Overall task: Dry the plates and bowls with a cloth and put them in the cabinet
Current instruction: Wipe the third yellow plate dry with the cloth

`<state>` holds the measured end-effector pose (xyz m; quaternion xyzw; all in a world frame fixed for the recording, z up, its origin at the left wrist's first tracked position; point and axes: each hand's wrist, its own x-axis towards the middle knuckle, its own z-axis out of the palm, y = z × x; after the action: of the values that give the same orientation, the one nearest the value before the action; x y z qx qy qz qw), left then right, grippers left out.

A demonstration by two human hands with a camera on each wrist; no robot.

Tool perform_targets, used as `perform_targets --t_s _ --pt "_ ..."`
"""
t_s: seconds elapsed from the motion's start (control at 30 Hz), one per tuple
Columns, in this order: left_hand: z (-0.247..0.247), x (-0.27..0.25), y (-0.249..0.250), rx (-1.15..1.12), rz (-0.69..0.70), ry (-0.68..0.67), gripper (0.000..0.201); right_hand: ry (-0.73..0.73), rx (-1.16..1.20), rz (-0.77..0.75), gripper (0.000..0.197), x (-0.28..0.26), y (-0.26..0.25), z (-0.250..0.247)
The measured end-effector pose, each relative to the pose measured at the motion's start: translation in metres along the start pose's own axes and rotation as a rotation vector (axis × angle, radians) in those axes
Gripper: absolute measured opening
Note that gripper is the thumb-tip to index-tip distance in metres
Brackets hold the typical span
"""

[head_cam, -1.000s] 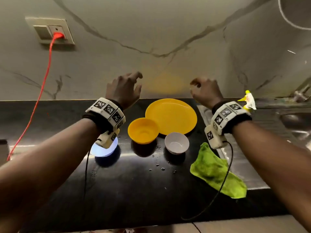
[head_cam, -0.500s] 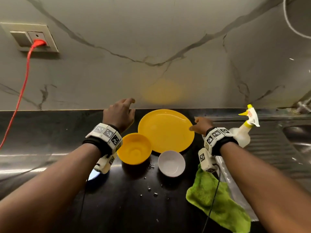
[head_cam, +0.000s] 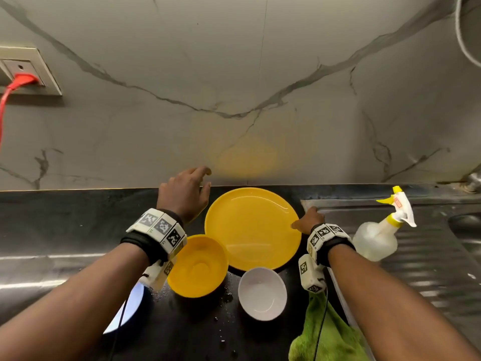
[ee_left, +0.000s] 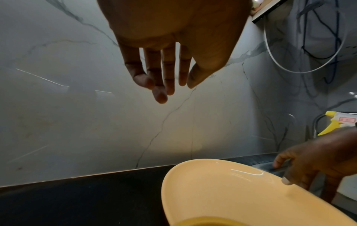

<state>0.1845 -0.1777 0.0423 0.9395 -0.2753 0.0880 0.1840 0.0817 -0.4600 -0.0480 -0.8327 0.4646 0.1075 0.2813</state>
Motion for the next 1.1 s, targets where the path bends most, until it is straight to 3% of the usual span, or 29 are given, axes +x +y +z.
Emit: perform_targets --t_s 0.43,0.53,0.63,0.7,0.97,1.1 --pt "0.025 -0.012 -0.018 0.025 -0.036 -0.078 0.031 -0.02 -0.135 0.002 0.027 0.008 0.004 0.017" --pt "0.022 -0.017 -0.018 0.021 -0.047 -0.067 0.033 -0.009 -0.1 -0.054 0.016 0.003 0.0 0.005" --pt "0.015 -0.021 -0.018 0.021 -0.057 -0.054 0.037 0.047 -0.028 -0.127 0.019 -0.001 -0.005 -0.014" --pt "0.009 -0.025 -0.017 -0.007 -0.067 -0.032 0.041 0.091 0.022 -0.173 0.006 -0.011 -0.009 -0.029" --pt "-0.01 -0.066 -0.023 -0.222 -0.16 0.023 0.054 0.161 0.315 -0.271 0.005 -0.061 -0.004 -0.063" --pt "-0.018 -0.089 -0.024 -0.382 -0.214 0.083 0.053 0.203 0.492 -0.299 0.016 -0.09 -0.008 -0.07"
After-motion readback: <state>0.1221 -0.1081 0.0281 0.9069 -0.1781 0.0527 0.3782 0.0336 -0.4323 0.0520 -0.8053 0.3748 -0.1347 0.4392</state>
